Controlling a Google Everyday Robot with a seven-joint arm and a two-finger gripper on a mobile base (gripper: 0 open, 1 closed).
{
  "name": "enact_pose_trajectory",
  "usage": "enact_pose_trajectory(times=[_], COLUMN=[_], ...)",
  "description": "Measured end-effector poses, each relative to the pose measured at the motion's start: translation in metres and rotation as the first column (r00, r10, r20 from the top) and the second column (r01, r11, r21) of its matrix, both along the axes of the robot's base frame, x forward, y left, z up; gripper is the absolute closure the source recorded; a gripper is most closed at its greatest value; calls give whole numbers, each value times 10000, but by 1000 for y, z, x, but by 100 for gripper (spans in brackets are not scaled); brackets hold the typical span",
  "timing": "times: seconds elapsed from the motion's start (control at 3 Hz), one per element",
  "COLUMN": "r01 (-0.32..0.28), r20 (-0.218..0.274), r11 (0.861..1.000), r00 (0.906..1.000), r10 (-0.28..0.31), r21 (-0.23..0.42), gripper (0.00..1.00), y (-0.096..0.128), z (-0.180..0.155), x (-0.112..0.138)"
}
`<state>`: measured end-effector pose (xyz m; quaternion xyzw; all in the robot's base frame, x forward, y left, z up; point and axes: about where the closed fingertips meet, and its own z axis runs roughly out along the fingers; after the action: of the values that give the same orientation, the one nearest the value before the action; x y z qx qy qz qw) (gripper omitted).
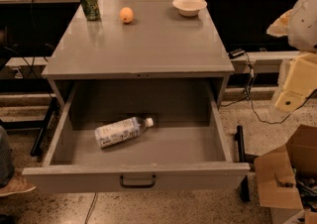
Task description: Pick blue plastic bottle from top drawer and place on counter
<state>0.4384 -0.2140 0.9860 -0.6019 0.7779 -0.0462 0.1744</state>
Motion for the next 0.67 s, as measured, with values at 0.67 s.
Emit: enact_pose_trajectory(times=[0.67], r01=[-405], r20=[-278], r11=[9966], r00=[9987], r10=[425], r21=[711], gripper=[0], y=[19], z=[-26], x=[-1])
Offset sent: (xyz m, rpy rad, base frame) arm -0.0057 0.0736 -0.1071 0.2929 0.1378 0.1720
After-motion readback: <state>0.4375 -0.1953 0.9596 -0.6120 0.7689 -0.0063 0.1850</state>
